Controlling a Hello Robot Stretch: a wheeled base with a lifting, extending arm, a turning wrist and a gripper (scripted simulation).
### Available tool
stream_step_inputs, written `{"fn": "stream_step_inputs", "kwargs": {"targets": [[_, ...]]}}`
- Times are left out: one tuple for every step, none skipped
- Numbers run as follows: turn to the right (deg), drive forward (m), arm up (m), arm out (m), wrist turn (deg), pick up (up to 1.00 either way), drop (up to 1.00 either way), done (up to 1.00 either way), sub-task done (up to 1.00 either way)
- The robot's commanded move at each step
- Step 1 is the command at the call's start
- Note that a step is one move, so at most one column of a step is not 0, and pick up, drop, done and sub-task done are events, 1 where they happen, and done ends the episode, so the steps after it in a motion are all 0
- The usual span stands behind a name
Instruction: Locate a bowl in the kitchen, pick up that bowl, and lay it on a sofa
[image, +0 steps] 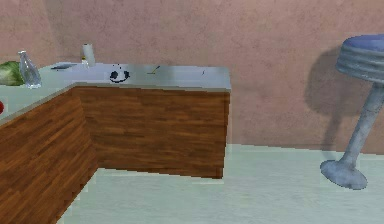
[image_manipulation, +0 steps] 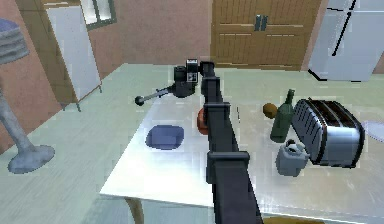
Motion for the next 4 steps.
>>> {"fn": "stream_step_inputs", "kwargs": {"targets": [[0.0,0.00,0.00,0.00,27.0,0.00,0.00,0.00,0.00],[0.0,0.00,-0.30,0.00,0.0,0.00,0.00,0.00,0.00],[0.0,0.00,0.00,0.00,0.0,1.00,0.00,0.00,0.00],[0.0,0.00,0.10,0.00,0.0,0.00,0.00,0.00,0.00]]}}
